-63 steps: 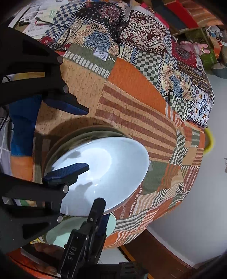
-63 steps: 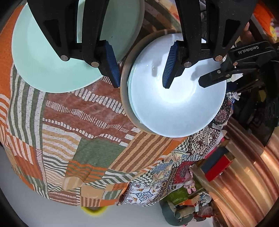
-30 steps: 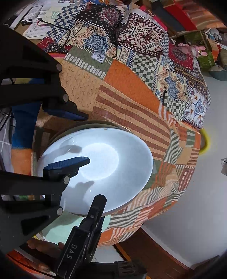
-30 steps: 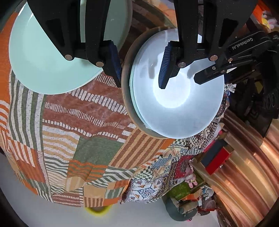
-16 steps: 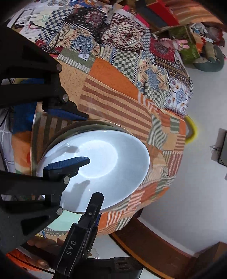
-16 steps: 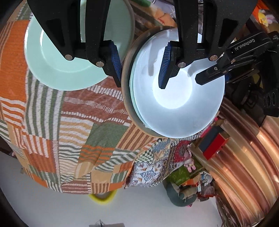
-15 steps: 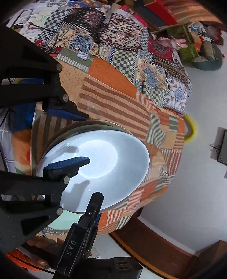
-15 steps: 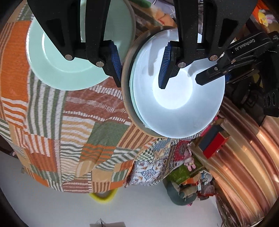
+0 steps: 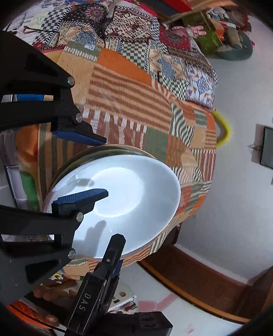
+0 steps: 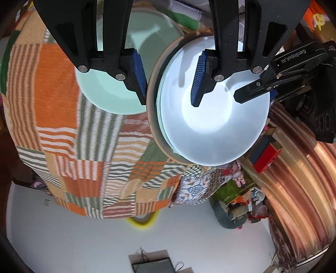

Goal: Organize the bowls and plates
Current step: 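Lower the white bowl with both tools into the nested bowls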

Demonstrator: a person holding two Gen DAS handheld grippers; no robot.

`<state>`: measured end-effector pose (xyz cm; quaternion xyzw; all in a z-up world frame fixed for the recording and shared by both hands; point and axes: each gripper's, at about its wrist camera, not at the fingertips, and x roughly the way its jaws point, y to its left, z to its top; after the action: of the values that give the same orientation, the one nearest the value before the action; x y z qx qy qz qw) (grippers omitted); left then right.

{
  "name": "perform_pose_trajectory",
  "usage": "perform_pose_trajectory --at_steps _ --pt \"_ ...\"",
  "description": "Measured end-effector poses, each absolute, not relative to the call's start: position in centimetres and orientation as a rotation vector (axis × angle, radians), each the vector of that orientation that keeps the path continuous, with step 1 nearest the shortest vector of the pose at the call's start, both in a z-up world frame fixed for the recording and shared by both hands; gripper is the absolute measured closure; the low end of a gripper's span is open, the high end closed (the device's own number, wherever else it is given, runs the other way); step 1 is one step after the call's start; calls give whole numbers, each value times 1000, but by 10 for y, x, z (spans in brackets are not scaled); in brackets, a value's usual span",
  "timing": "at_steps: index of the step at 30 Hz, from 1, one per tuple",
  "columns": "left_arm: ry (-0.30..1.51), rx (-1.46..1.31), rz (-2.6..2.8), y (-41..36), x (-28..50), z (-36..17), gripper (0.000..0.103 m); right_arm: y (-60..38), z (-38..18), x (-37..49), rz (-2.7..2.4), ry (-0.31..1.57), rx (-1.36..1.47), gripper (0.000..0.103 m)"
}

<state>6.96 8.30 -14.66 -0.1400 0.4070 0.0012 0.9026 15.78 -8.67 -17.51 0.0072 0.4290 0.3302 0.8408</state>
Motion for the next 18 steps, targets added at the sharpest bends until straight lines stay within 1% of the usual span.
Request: perform_pose_trajectory --at_steps 9,18 --pt "918 -253 -71 48 87 -162 61 -127 -183 155 622 926 36 65" --pt "1015 -220 -122 22 106 -190 61 -152 -197 156 561 958 44 65"
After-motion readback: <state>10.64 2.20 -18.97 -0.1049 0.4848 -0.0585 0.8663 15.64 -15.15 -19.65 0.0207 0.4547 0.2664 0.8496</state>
